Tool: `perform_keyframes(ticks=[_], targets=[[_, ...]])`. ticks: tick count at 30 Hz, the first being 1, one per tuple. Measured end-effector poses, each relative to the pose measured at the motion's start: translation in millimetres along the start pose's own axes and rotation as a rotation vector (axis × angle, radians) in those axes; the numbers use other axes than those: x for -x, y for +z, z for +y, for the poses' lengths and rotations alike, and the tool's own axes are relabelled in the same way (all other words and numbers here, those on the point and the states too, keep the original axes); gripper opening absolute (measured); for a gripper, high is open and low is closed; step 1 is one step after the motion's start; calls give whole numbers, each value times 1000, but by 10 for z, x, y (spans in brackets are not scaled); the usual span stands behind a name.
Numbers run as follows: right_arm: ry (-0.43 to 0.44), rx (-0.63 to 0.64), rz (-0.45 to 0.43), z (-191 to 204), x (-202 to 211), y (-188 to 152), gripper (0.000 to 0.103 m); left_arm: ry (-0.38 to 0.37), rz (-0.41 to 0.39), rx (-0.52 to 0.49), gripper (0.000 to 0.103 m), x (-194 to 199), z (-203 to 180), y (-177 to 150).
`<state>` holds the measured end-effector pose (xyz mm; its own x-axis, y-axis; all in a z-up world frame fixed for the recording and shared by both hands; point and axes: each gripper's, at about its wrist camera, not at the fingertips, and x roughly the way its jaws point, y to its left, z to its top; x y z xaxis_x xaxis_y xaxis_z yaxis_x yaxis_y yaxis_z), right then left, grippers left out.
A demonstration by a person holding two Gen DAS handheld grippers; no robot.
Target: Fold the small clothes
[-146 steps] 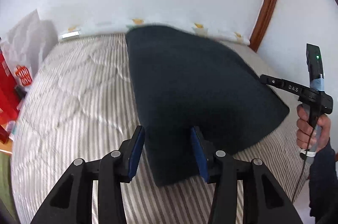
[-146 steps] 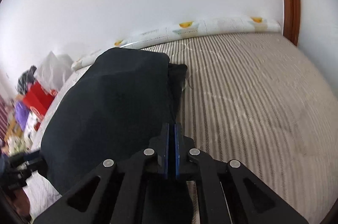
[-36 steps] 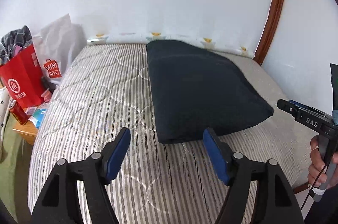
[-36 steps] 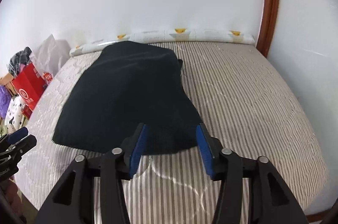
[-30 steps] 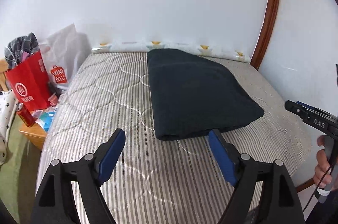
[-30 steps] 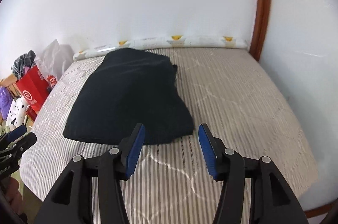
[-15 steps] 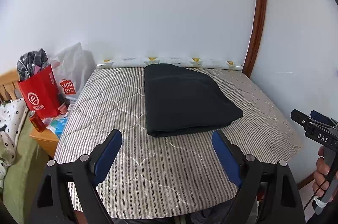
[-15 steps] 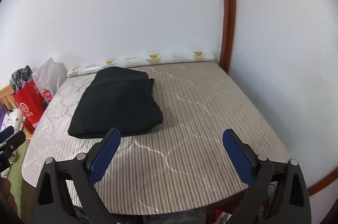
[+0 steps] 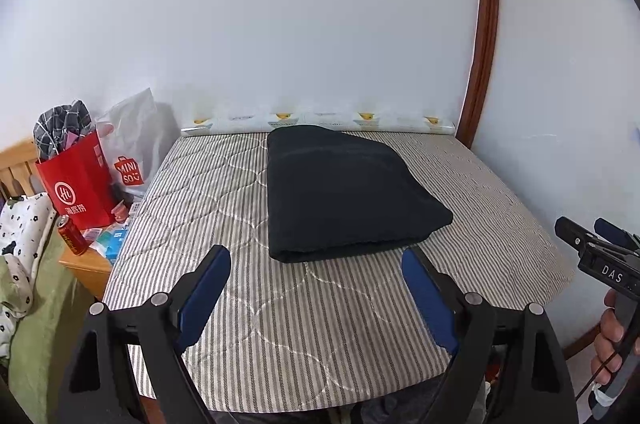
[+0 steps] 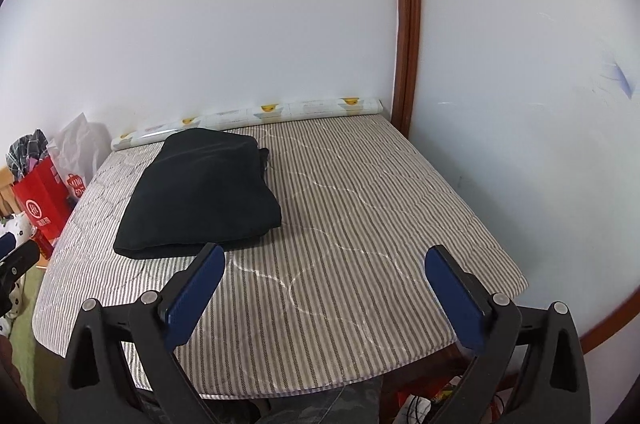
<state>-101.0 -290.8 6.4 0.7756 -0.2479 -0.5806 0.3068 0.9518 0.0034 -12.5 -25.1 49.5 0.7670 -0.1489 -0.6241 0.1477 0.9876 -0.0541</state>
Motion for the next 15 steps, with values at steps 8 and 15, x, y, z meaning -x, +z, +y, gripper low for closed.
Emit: perform_keyframes(ticks=[8, 15], targets=[[3, 11, 2, 78, 20, -11, 99, 5, 3, 5, 87, -4, 7, -28], [0, 7, 9, 94, 9, -21, 99, 6, 18, 15, 87, -76, 45, -44]])
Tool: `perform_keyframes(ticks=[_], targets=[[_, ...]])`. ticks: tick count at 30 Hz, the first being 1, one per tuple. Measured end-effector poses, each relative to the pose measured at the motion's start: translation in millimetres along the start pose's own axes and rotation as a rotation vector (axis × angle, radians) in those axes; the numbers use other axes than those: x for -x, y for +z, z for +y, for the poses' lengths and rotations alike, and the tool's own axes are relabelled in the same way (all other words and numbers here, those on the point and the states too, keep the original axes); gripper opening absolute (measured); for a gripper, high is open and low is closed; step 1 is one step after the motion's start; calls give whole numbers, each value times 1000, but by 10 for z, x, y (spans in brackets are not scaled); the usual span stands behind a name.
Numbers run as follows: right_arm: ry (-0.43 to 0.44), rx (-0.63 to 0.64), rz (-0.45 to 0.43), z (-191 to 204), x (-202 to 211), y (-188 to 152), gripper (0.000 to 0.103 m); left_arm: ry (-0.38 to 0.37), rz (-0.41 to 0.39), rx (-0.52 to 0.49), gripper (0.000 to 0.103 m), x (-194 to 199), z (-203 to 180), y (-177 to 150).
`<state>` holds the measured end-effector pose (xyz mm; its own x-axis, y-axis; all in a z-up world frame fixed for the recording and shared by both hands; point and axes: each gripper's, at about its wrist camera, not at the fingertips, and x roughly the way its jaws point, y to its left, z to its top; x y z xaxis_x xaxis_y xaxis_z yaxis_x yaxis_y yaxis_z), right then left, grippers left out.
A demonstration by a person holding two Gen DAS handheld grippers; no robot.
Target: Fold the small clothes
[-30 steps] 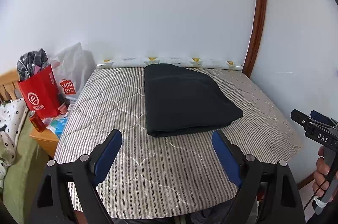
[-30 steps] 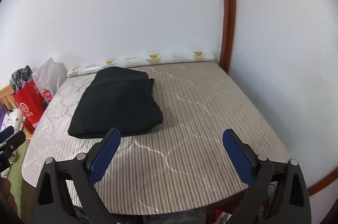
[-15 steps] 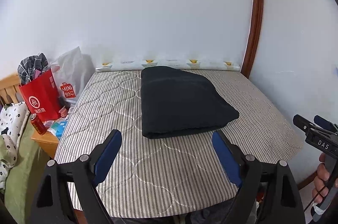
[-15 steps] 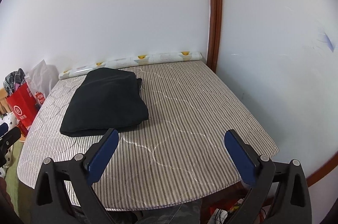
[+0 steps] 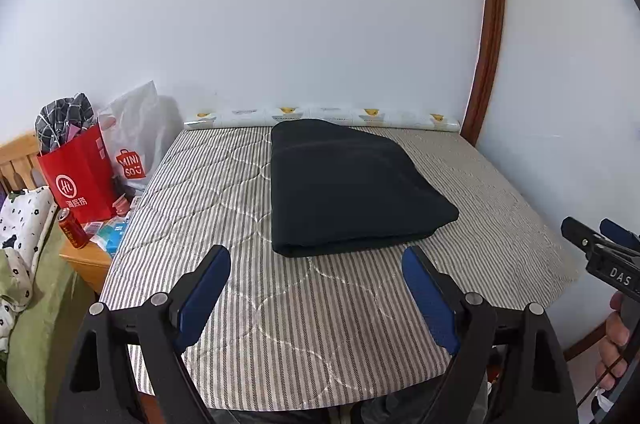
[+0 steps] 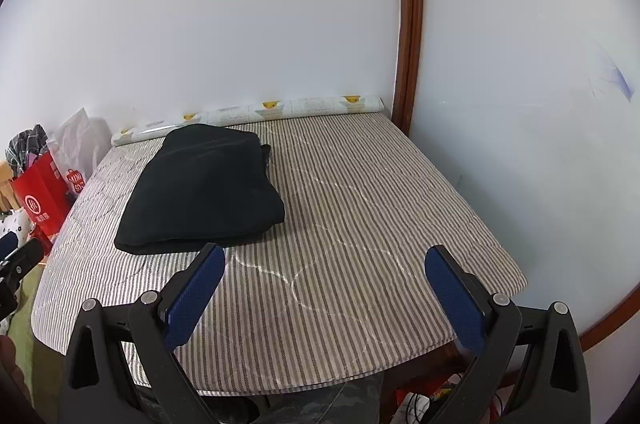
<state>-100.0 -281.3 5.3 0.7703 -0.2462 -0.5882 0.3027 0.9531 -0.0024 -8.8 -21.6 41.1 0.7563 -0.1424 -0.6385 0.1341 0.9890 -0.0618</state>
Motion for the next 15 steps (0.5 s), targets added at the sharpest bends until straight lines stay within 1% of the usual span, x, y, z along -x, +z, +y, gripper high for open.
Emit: perform_keyframes(ticks=[15], targets=[[-1, 0, 10, 1, -23, -34, 99, -8, 6, 8, 87, 4, 39, -15]])
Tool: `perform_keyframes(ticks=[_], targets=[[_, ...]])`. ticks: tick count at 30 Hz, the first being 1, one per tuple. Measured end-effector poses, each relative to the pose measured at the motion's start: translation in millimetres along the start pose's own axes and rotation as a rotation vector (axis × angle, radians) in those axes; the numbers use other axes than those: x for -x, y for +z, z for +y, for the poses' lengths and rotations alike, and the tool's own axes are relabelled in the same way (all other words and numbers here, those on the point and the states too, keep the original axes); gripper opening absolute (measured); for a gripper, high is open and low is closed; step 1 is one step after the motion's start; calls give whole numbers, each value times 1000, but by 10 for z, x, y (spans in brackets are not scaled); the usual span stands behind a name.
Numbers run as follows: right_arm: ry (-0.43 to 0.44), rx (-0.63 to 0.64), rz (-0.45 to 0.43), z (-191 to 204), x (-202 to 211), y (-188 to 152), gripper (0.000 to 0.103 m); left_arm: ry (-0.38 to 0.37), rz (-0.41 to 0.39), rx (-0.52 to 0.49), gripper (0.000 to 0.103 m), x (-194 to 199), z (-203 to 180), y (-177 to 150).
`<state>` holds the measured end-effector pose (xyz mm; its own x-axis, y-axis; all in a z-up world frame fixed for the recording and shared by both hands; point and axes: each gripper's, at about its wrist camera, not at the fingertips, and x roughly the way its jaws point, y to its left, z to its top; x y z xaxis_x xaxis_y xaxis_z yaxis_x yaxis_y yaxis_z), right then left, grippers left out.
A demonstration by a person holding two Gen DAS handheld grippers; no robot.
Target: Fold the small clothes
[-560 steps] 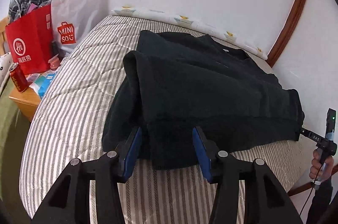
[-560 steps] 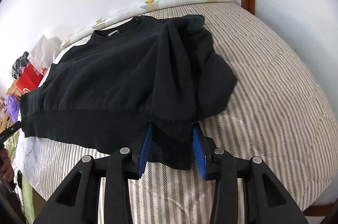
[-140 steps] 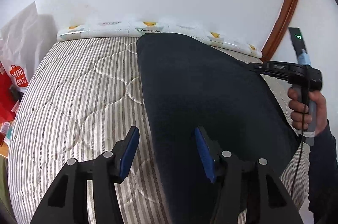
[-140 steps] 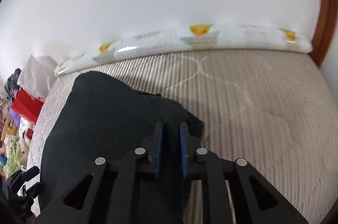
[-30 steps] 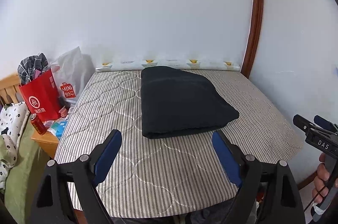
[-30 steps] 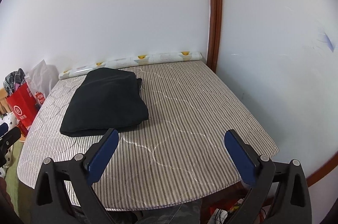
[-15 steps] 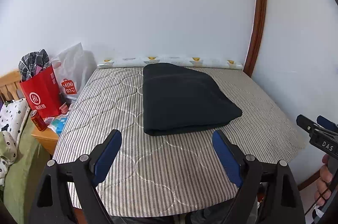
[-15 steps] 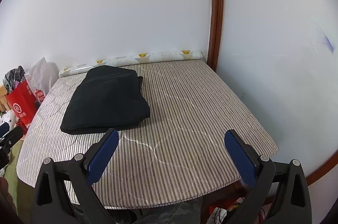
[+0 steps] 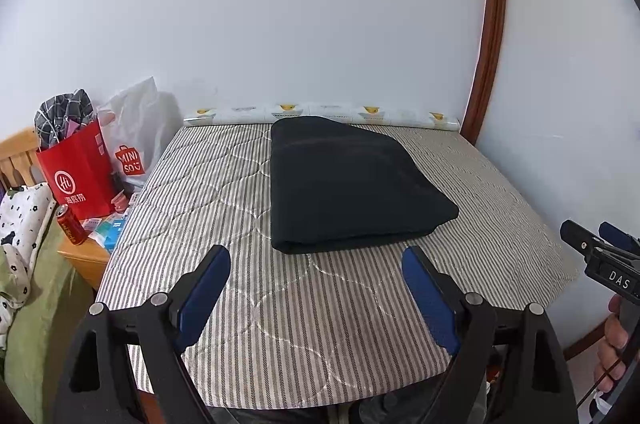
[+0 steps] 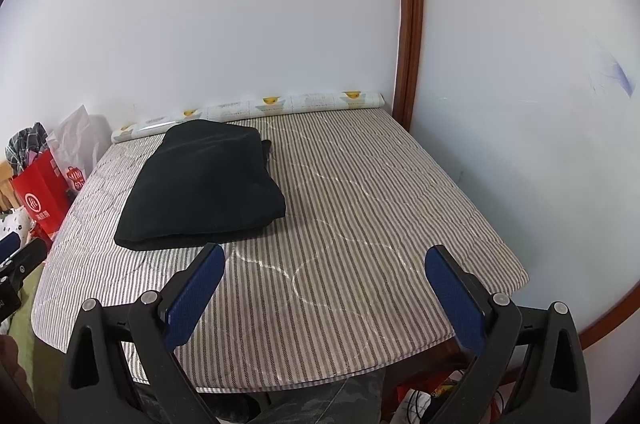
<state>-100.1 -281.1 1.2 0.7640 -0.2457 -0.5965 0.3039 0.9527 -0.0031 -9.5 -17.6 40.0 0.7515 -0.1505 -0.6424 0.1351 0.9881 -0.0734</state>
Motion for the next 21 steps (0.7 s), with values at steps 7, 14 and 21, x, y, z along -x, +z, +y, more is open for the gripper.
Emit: perform_keyframes(ticks=[7, 14, 21], targets=[[4, -6, -7, -11, 23, -10, 99, -4, 3, -7, 87, -5, -15, -7], [8, -9, -9, -3, 43, -23, 99, -1, -2, -7, 87, 7, -23, -15], [8, -11, -9, -28, 44, -9, 99, -6, -3, -9, 87, 9, -28, -20]])
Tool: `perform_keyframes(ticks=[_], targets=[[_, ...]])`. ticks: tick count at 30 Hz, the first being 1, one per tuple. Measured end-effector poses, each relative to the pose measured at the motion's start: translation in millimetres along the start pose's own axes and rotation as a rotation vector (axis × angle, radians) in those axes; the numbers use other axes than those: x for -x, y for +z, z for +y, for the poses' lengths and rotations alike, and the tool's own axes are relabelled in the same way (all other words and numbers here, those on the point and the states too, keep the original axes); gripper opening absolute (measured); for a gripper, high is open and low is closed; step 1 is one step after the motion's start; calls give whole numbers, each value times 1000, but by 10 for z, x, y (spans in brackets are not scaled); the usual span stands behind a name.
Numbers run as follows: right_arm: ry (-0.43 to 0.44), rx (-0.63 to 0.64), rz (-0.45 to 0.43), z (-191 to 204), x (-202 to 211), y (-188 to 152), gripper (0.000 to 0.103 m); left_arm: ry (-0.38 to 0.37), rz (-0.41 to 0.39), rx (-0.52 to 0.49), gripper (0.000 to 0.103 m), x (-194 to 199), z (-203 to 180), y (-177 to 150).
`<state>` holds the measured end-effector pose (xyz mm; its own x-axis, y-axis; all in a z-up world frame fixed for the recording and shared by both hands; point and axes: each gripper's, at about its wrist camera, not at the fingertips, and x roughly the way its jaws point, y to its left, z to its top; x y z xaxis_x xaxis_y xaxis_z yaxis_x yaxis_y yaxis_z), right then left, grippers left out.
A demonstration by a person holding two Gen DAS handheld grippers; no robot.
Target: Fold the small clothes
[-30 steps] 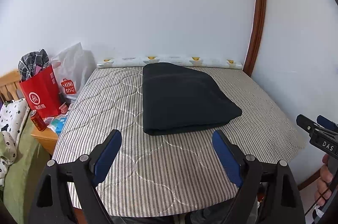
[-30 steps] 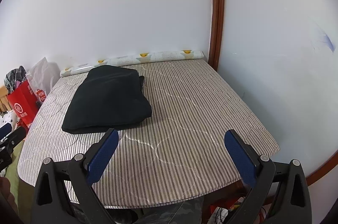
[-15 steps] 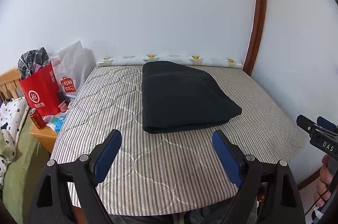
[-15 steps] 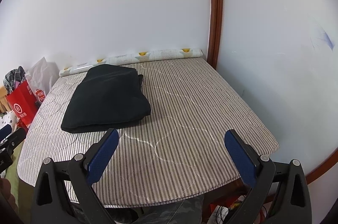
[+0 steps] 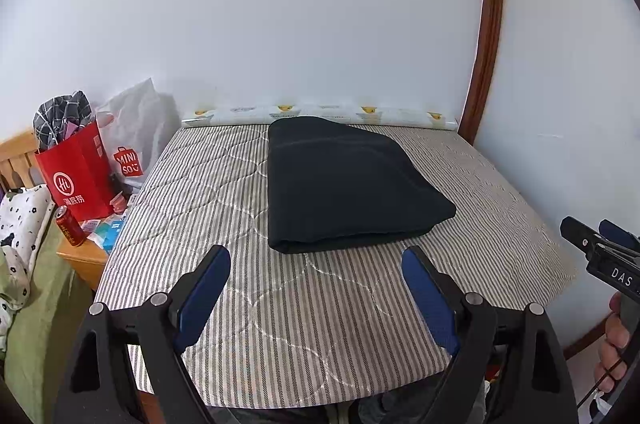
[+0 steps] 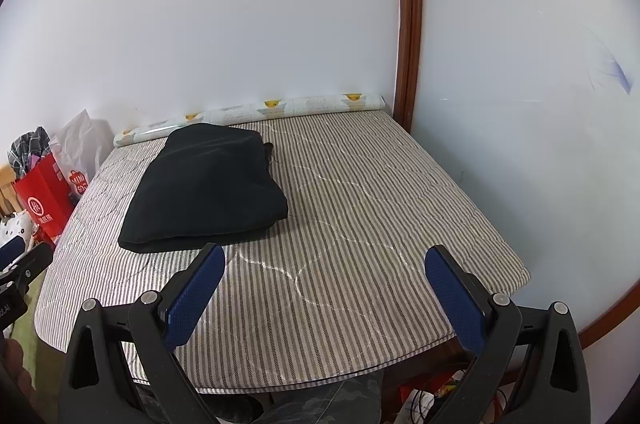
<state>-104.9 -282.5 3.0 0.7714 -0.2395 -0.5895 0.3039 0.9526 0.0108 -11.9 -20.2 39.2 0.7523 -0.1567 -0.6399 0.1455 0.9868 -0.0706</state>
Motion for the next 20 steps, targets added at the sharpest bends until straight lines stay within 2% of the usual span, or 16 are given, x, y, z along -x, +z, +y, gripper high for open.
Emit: perform_keyframes(ticks=[20], targets=[[17, -5, -2, -6, -5, -4, 99, 5, -9, 4, 87, -12, 8, 3]])
